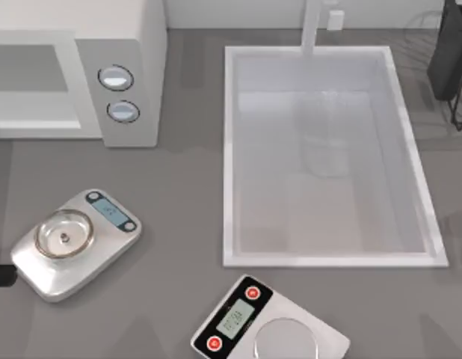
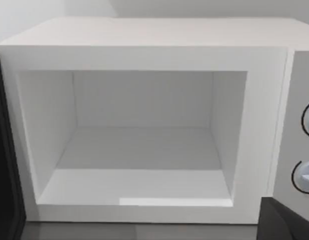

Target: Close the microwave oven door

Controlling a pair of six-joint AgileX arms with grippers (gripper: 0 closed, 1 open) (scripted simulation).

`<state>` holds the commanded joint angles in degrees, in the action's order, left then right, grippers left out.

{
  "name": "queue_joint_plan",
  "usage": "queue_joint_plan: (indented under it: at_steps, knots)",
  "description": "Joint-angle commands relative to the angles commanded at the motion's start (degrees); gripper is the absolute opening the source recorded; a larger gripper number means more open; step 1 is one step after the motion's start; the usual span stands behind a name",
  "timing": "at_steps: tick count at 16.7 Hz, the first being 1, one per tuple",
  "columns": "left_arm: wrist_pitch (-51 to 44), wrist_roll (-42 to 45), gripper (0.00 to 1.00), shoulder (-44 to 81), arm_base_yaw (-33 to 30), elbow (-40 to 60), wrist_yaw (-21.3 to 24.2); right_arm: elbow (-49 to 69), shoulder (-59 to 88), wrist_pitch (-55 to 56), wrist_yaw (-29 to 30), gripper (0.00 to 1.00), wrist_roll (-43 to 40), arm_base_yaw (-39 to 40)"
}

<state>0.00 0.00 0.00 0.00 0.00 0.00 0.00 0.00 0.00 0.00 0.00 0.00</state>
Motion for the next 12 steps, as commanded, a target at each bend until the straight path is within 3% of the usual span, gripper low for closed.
queue_joint_plan:
  at_steps: [7,12]
  knots:
    - [-0.21,0.0,0.0,-0.14,0.08,0.16,0.08,0.0,0.0,0.0,0.0,1.0,0.0,0.0]
    - [-8.54,-0.06,0.0,-4.0,2.13,4.44,2.13,0.0,0.0,0.0,0.0,1.0,0.0,0.0]
